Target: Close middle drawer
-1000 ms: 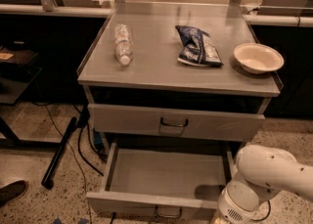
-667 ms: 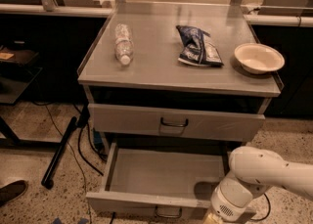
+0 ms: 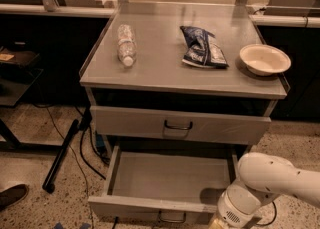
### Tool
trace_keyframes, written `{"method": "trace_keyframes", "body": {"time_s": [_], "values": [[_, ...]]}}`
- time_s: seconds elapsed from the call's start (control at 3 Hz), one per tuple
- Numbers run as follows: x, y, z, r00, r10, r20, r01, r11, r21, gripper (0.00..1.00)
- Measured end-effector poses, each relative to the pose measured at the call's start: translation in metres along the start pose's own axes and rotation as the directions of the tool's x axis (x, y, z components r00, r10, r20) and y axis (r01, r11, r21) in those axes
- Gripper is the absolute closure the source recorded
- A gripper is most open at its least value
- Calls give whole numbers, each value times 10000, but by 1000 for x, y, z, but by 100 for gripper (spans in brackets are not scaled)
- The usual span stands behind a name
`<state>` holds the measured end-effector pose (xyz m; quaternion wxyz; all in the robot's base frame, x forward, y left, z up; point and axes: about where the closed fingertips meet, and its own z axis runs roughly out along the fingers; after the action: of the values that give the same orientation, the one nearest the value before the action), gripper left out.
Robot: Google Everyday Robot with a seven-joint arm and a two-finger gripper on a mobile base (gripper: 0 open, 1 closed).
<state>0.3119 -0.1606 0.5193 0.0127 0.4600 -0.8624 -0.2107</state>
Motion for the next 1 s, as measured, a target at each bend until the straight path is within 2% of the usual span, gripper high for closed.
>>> {"method": "trace_keyframes", "body": {"time_s": [0.33, 0.67, 1.0], "values": [[7, -16, 19, 9985, 533, 119, -536, 9982, 264, 100], [10, -45, 62, 9921, 1190, 384, -1201, 9924, 253, 100], [14, -65, 90, 9863, 1581, 473, -1594, 9869, 239, 100]]}}
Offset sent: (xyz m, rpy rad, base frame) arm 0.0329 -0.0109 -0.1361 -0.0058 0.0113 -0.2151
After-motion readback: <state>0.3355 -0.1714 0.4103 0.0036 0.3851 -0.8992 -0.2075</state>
